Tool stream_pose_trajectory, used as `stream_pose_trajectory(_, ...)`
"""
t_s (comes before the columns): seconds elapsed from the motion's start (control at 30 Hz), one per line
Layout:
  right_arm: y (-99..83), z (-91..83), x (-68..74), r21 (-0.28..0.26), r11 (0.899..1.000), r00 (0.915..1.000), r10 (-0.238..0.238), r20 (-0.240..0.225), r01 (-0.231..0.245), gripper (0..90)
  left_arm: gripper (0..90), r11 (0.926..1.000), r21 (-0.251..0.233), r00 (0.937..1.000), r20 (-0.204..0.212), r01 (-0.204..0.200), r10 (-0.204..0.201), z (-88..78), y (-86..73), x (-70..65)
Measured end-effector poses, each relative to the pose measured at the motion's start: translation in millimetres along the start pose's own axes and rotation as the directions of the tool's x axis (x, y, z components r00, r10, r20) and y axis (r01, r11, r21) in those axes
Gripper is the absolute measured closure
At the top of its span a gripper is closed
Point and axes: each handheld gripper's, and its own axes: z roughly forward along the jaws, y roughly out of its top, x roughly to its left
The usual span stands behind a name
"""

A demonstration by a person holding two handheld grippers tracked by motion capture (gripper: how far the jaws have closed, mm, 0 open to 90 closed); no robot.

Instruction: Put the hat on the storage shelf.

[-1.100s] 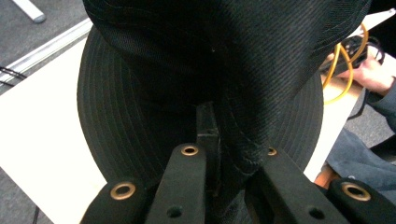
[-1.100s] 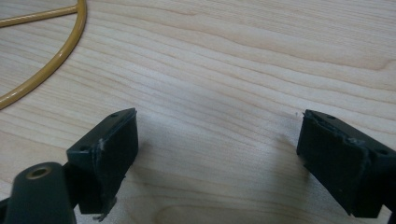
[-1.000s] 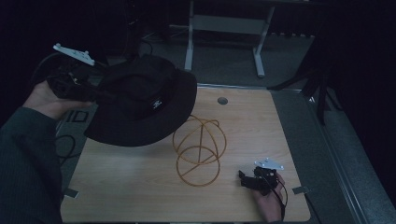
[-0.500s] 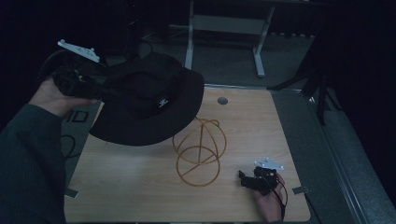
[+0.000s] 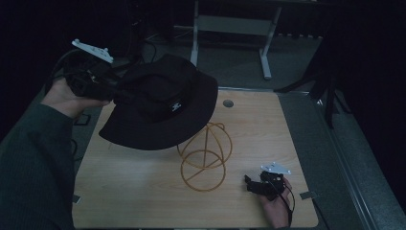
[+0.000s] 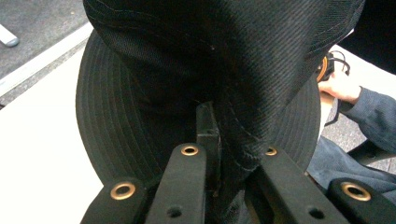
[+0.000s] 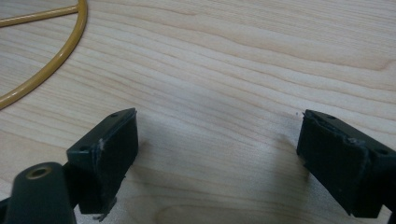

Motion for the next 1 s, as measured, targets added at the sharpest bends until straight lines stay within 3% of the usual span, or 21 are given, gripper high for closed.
stream_pose_trajectory(0.47, 0.0, 0.0, 0.1, 0.0, 1.0, 1.0, -0.001, -0.001, 0.001, 12.4, 88.1, 0.9986, 0.038, 0.9991, 0.021, -0.037, 0.036, 15.9, 18.8, -13.4)
stream_pose_trajectory(0.83, 0.0, 0.0, 0.1, 0.0, 1.0, 1.0, -0.002, -0.002, 0.002, 12.5, 88.1, 0.9932, 0.077, 0.995, 0.053, -0.088, 0.084, 34.4, 31.0, -31.8)
stream_pose_trajectory(1.0, 0.0, 0.0, 0.2, 0.0, 1.0, 1.0, -0.001, -0.002, 0.001, 12.5, 88.0, 0.9913, 0.087, 0.9943, 0.048, -0.099, 0.095, 41.7, 34.7, -37.5)
